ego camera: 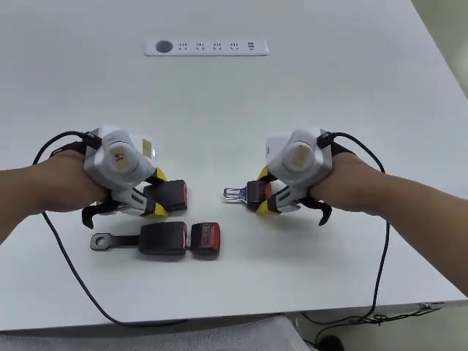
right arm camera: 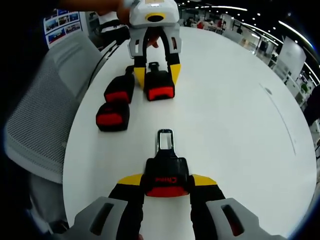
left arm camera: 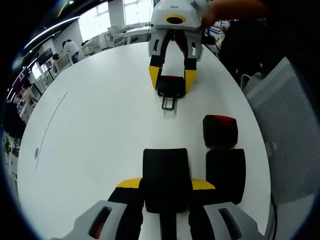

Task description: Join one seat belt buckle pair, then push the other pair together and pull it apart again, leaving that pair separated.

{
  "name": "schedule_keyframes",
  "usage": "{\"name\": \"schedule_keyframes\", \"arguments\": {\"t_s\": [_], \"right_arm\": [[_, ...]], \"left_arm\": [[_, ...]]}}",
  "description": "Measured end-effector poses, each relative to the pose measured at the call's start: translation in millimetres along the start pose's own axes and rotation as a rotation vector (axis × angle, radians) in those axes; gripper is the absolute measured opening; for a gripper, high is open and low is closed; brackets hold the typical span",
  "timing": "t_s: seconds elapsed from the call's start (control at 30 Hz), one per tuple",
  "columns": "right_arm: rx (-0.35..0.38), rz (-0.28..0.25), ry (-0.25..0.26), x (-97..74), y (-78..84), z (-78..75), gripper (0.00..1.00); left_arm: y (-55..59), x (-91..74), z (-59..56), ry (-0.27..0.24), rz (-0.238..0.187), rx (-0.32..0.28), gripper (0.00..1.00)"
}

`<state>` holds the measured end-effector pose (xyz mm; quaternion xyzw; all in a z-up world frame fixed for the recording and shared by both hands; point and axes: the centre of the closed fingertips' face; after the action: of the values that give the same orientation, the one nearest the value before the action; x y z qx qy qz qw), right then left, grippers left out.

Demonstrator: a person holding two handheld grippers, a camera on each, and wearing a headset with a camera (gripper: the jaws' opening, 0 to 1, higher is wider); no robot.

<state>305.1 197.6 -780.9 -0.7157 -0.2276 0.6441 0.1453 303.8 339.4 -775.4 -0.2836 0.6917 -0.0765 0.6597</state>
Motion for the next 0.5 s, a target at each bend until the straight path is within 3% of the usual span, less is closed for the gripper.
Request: {"name": "schedule_keyframes", "arguments": {"t_s": [0.33, 0.5], "right_arm": [[-0.017, -0.044, 0.015, 20.5, -33.8, -1.5, 0.32], [-0.014, -0.064, 0.013, 28.9, -48.9, -3.5, 0.32]], "left_arm": [[4.6, 2.8, 5.4, 0.0, 0.007, -0.003, 0.35], [1.8, 1.4, 1.3, 0.001, 0.01, -0.001, 0.35]]}}
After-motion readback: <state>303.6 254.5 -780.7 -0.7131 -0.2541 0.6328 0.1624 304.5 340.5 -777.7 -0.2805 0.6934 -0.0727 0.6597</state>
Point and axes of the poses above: the centre of the closed fingertips' face, and the gripper's own axes: x roughly forward along the fingers, z roughly to its left, y roughly out of its underside, and after that the axes turned 13 degrees about -x, right-handed
